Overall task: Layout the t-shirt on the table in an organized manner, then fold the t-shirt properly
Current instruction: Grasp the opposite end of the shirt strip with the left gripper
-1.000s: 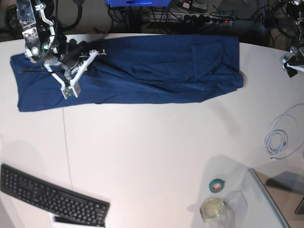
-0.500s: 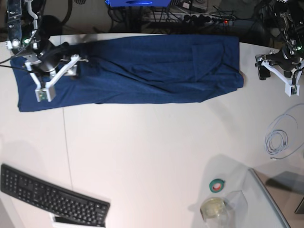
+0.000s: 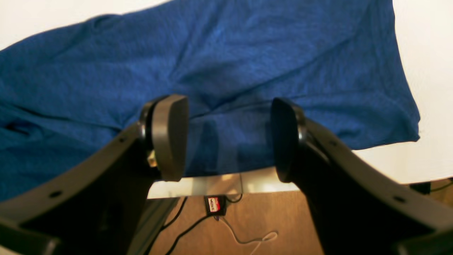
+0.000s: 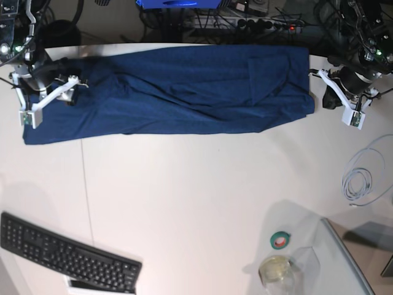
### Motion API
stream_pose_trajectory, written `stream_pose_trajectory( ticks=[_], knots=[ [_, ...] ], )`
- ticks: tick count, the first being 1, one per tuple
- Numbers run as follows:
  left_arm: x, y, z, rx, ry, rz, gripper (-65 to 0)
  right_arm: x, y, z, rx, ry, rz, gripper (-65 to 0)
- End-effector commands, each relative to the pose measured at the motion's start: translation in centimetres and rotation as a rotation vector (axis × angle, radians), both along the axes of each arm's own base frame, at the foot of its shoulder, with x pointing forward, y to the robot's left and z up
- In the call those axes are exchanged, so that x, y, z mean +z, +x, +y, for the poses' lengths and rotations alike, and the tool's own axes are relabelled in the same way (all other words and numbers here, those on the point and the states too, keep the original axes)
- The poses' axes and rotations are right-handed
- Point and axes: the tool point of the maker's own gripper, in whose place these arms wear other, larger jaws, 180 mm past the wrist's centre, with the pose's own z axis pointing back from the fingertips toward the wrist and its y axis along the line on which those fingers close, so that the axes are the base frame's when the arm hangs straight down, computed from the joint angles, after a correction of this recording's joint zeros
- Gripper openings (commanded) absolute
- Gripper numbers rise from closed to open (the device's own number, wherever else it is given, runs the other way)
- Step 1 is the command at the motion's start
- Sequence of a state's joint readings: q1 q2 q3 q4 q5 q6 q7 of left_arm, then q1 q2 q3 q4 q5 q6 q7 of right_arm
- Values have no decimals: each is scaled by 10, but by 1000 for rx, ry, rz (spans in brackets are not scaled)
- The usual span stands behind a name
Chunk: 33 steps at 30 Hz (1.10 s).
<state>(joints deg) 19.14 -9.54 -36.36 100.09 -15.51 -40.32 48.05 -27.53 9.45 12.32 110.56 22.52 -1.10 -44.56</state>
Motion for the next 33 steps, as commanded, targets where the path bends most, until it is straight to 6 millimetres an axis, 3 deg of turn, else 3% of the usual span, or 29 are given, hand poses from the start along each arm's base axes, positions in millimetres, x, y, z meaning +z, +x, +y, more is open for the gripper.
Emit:
stream_pose_trajectory(
  ticks=[1, 6, 7, 11, 12, 17, 19, 22, 26, 31, 33],
  knots=[
    [3, 9, 1, 16, -44, -37, -650, 7, 3, -2, 3, -9, -30, -302],
    [-29, 9, 12, 130, -313, -6, -650, 4, -1, -2, 3, -8, -15, -302],
    [-35, 6, 15, 156, -356, -1, -596, 3, -4, -2, 4, -8, -12, -302],
    [-42, 1, 20, 195, -406, 10, -91, 2, -6, -2, 4, -11, -5, -302],
    [-42, 1, 20, 195, -406, 10, -13, 2, -6, -2, 4, -11, -4, -302],
    [-44, 4, 19, 180, -384, 9, 0, -1, -8, 6, 23, 2, 4, -302],
    [-53, 10, 0, 106, -356, 24, 0, -2, -8, 17, 50, 14, 9, -302],
    [-81, -1, -20, 48, -346, 115, 0, -5, -9, 32, 87, 34, 14, -302],
    [-99, -6, -32, 60, -393, 138, 0, -6, -10, 46, 121, 53, 18, -302],
    [-111, -18, -55, -5, -406, 188, 0, -6, -10, 51, 136, 59, 18, -302],
    [-113, -25, -57, -8, -406, 204, -53, -6, -10, 51, 136, 59, 18, -302]
  ],
)
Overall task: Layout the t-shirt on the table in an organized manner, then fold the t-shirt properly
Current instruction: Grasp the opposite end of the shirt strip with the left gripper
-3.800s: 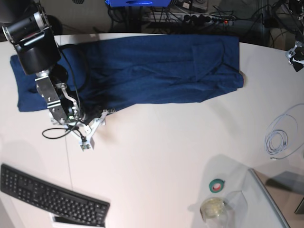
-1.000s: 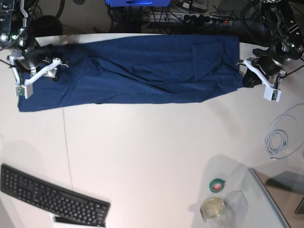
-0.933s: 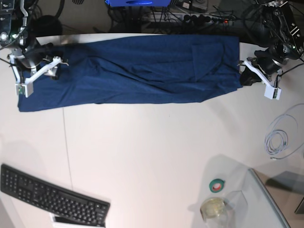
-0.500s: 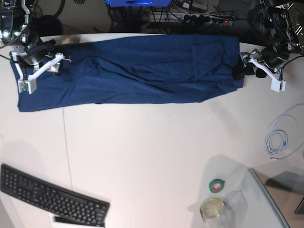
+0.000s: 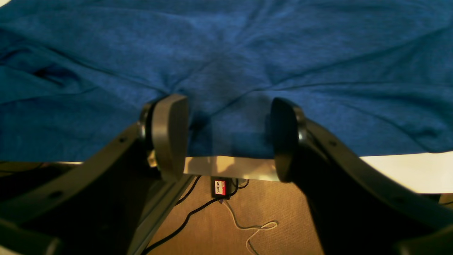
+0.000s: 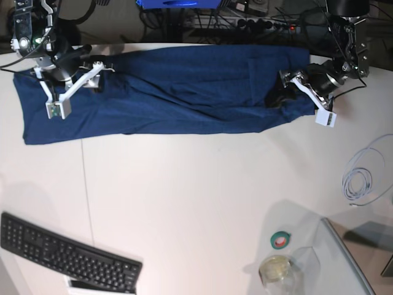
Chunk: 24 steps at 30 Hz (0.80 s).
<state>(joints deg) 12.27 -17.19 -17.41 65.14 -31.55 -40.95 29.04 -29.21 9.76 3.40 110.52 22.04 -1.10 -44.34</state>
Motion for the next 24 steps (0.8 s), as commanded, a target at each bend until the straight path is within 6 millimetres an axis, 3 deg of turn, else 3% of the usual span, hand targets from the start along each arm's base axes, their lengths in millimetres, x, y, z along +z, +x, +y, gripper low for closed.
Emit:
stream_pose_trajectory(
  ticks=[1, 4, 9, 14, 22, 24],
  knots=[
    [-24, -36, 3, -59, 68, 154, -81, 7, 7, -1, -2, 1, -36, -302],
    [-25, -40, 7, -69, 79, 164, -132, 7, 7, -1, -2, 1, -36, -302],
    [-23, -41, 21, -85, 120, 174, -142, 8, 8, -1, -3, 3, -38, -302],
    [-37, -56, 8, -208, 185, 229, -146, 8, 8, 0, -4, 6, -39, -302],
    [-40, -57, 5, -228, 194, 238, -151, 8, 8, 0, -5, 7, -41, -302],
    [-41, -59, 3, -236, 193, 243, -196, 8, 8, 1, -5, 9, -41, -302]
  ],
)
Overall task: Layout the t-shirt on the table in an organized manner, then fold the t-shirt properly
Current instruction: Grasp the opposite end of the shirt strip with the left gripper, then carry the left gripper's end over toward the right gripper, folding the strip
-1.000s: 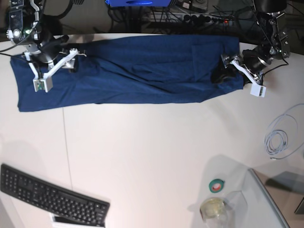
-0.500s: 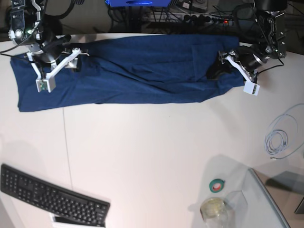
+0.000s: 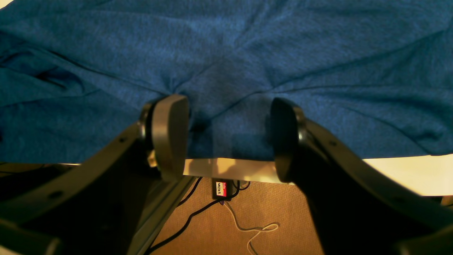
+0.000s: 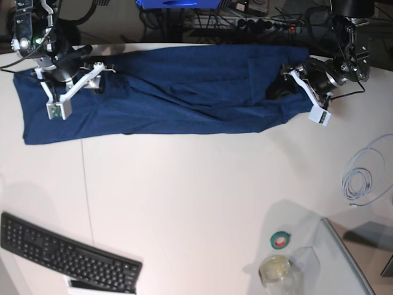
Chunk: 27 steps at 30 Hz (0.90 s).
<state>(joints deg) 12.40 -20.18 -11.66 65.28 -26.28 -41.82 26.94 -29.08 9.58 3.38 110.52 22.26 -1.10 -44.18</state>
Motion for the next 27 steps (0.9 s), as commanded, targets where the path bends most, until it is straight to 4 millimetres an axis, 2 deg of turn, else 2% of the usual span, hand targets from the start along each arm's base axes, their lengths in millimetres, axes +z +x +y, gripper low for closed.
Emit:
stream_pose_trajectory(
  ticks=[1, 6, 7, 13, 19, 21, 24, 27],
  knots=[
    [-33, -47, 7, -81, 121, 208, -248, 7, 7, -1, -3, 2, -36, -302],
    [-33, -41, 8, -73, 117, 205, -615, 7, 7, -1, -3, 2, -36, -302],
    [-35, -41, 9, -65, 114, 210, -650, 7, 7, -1, -3, 2, -36, -302],
    [-36, -19, 17, -29, 110, 204, -650, 7, 7, -1, -4, 1, -36, -302],
    [-19, 12, 39, -24, 153, 144, -650, 8, 8, -3, -8, -1, -39, -302],
    [-10, 21, 49, -33, 180, 122, -650, 8, 8, -4, -9, -2, -39, -302],
    [11, 35, 51, -85, 233, 81, -650, 8, 9, -4, -10, -2, -39, -302],
    [30, 47, 41, -150, 275, 29, -650, 9, 12, -4, -9, -3, -48, -302]
  ],
)
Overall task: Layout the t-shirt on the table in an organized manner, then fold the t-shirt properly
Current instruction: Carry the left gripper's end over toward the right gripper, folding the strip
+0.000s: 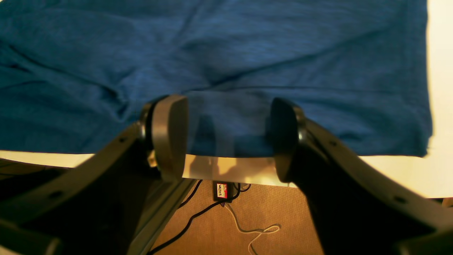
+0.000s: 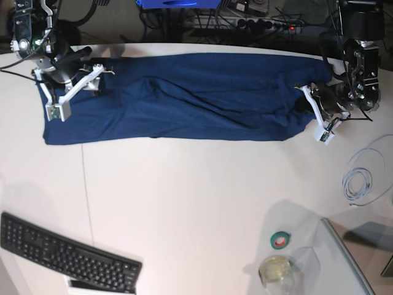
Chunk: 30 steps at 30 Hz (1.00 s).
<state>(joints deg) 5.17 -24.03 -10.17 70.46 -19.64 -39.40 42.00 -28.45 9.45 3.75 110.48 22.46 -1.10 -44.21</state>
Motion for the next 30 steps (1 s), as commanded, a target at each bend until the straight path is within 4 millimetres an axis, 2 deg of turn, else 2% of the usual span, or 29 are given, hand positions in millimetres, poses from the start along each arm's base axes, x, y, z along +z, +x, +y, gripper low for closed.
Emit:
stream_pose_trajectory(
  ticks=[1, 5, 10, 17, 23, 30],
  knots=[
    [18, 16, -1, -27, 2, -58, -650, 8, 8, -3, -2, -6, -39, -302],
    [32, 19, -10, -77, 38, -70, -650, 3, 7, -4, -6, -5, -25, -302],
    [44, 15, -42, -126, 8, -119, -650, 1, 5, -4, -7, -5, -18, -302],
    [38, -5, -93, -225, -62, -99, -650, 2, 9, -4, -7, -7, -27, -302],
    [40, -12, -131, -290, -106, -95, -650, 3, 10, -4, -7, -7, -28, -302],
    [58, -3, -161, -323, -105, -114, -650, 3, 10, -4, -7, -7, -28, -302]
  ],
)
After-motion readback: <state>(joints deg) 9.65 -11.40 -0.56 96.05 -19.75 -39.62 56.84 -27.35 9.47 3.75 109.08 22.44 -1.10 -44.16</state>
